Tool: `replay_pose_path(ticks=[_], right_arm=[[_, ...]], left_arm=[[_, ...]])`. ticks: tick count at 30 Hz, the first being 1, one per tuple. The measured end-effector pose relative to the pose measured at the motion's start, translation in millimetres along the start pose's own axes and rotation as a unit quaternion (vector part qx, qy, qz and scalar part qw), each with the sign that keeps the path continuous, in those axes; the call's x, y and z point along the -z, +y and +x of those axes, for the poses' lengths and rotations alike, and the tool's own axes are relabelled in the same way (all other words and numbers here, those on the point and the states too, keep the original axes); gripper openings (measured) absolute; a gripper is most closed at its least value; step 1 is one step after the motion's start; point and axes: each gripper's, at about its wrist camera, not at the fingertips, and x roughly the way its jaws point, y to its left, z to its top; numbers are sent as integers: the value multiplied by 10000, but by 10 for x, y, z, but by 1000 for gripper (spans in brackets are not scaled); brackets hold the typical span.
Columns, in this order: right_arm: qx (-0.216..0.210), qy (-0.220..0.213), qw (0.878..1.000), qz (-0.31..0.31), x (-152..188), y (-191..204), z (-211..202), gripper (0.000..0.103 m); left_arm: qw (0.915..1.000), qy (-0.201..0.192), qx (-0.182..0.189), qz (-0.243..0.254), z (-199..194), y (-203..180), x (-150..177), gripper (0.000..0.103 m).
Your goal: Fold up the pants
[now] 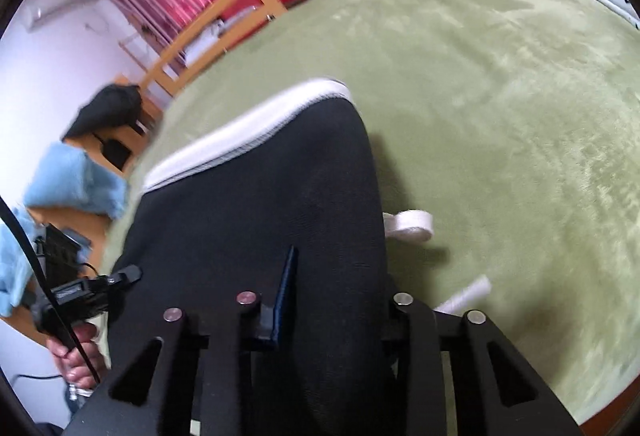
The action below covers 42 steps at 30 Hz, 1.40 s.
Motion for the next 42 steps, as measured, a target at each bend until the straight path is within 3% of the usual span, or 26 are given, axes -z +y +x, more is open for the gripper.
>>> replay_pose_path(ticks=[3, 7, 9, 11, 13, 15, 18, 21, 22, 25, 27, 31, 35, 37, 40, 42], right_arm=[[-64, 64, 10000, 20, 125, 241, 65, 27], [-726, 76, 9973, 100, 331, 775, 298, 23], [-834, 92, 9965, 39, 400, 1010, 410, 23], [-721, 162, 9972, -150, 494, 1308, 601, 24], [-315, 240, 9984, -412, 584, 1507, 738, 34], [71, 315, 9971, -691, 672, 1588, 730, 43], [518, 375, 9934, -952, 778, 1585, 532, 48], [934, -117, 9869, -1307, 919, 1682, 178, 48], [942, -391, 9843, -1439, 1000, 1734, 17, 48], [628, -796, 9799, -1718, 1245, 1841, -175, 48], [628, -612, 9786, -1861, 1382, 1888, -93, 47], [1030, -236, 9775, -1825, 1647, 1750, 314, 47], [1107, -251, 9760, -1860, 1613, 1789, 333, 47], [1043, -173, 9732, -2042, 1555, 1838, 222, 47], [684, -506, 9762, -1993, 1345, 1853, 24, 51], [533, -724, 9760, -1984, 1157, 1910, -27, 60]], left_arm=[[9998, -164, -94, -17, -311, 208, -119, 16], [9984, -363, -430, -30, -806, 688, -287, 16], [9970, -329, -704, 23, -944, 925, -386, 17], [9965, -184, -811, 24, -946, 1095, -421, 18], [9965, 201, -781, -210, -859, 1294, -392, 25], [9945, 337, -964, -242, -829, 1387, -249, 28], [9926, 215, -1193, 91, -947, 1394, 21, 34], [9924, -113, -1191, 281, -1216, 1280, 248, 37], [9926, -245, -1121, 394, -1288, 1204, 316, 43], [9896, -429, -1128, 786, -1359, 976, 549, 46], [9903, -282, -1139, 744, -1282, 962, 701, 46], [9909, -206, -1263, 425, -1085, 1152, 928, 46], [9919, -147, -1209, 353, -1172, 1172, 914, 46], [9917, -400, -1149, 405, -1331, 1122, 805, 46], [9899, -694, -1146, 460, -1412, 1069, 564, 49], [9878, -745, -1264, 527, -1326, 1017, 313, 49]])
